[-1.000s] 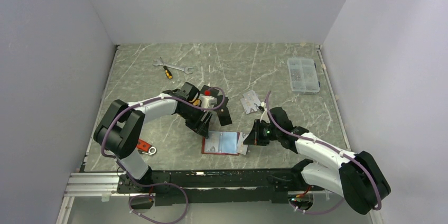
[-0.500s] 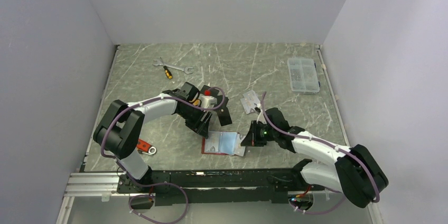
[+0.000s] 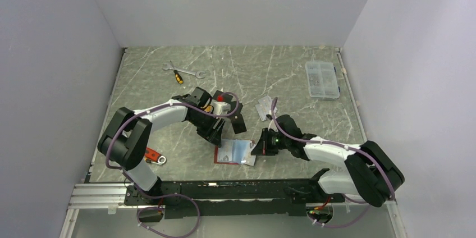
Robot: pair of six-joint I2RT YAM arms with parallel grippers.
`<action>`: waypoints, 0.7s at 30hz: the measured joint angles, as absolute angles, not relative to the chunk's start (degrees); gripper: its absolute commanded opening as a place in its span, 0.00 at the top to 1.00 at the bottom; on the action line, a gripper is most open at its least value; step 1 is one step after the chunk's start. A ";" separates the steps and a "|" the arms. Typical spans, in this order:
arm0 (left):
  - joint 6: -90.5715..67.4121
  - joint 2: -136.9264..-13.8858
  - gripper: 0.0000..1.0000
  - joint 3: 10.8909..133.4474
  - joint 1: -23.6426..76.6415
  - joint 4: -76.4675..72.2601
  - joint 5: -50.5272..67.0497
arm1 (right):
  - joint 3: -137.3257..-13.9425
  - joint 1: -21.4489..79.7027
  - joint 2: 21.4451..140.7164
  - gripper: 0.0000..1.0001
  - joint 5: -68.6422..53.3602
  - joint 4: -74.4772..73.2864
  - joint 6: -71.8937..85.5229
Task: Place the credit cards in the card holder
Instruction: Turn over the card holder at the center of the board.
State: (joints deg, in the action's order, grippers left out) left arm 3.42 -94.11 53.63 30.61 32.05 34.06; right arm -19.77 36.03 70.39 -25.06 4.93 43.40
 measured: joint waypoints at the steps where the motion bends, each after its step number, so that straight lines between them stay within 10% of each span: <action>1: 3.57 -94.02 0.37 53.65 30.61 32.14 34.46 | -19.77 36.03 71.09 1.00 -25.15 5.63 43.66; 21: 5.10 -96.68 0.32 63.94 40.14 31.38 23.79 | -21.63 36.21 77.67 1.00 -27.83 11.70 44.77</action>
State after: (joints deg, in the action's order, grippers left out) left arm 5.10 -96.68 63.94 40.14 31.38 23.79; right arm -21.63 36.21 77.67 -27.83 11.70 44.77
